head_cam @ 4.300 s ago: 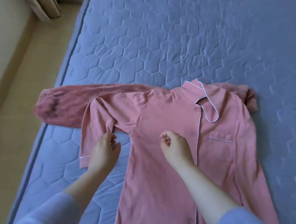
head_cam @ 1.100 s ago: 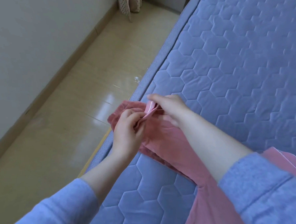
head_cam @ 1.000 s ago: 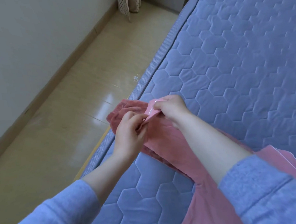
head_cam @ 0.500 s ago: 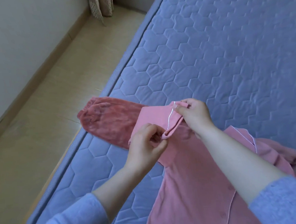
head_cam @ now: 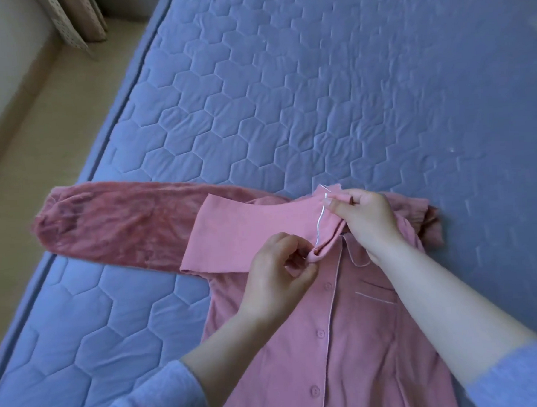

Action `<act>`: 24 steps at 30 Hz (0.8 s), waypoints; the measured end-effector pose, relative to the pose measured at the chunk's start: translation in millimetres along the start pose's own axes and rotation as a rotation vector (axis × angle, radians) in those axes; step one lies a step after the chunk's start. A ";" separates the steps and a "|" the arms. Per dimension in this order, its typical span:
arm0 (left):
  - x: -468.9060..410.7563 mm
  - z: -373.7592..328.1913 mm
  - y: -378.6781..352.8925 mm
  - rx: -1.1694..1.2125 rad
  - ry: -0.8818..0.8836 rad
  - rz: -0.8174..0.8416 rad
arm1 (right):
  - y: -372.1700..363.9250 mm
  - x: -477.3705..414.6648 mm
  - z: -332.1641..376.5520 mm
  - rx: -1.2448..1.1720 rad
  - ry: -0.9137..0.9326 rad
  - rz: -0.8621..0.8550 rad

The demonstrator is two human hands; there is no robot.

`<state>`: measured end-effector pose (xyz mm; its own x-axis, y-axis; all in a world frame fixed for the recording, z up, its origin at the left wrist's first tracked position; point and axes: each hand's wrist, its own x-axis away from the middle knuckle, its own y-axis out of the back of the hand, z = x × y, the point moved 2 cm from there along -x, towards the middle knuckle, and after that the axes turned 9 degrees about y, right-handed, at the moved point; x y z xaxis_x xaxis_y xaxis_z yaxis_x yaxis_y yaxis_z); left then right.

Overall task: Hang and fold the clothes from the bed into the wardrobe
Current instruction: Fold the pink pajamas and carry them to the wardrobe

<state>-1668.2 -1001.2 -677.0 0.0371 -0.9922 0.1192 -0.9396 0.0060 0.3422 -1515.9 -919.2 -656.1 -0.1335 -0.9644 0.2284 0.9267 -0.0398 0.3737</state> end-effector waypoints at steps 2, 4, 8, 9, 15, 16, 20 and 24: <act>6.4 -5.9 -21.7 -0.006 -0.011 0.035 | 24.2 4.1 -15.3 0.025 0.012 -0.015; 12.2 -10.7 -41.9 -0.017 -0.012 0.073 | 45.7 7.9 -31.0 0.044 0.019 -0.030; 22.2 -15.7 -76.9 -0.010 0.005 0.138 | 79.3 16.6 -62.2 0.059 -0.006 -0.065; 24.1 -15.6 -84.4 -0.011 0.010 0.153 | 85.4 18.1 -69.2 0.053 -0.025 -0.065; 32.1 -3.4 -121.9 -0.039 0.031 0.241 | 108.6 25.5 -108.9 -0.003 -0.086 -0.099; 33.2 0.1 -126.8 -0.050 0.043 0.254 | 111.0 26.6 -116.1 0.004 -0.093 -0.104; 31.2 15.7 -142.3 -0.080 0.085 0.276 | 114.9 27.3 -143.0 0.077 -0.104 -0.127; 28.0 30.3 -154.3 -0.127 0.120 0.389 | 114.5 24.9 -163.8 0.129 -0.115 -0.156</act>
<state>-1532.4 -1033.6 -754.8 -0.2658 -0.8913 0.3674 -0.8422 0.4001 0.3615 -1355.6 -990.6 -755.0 -0.3176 -0.9127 0.2570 0.8402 -0.1453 0.5224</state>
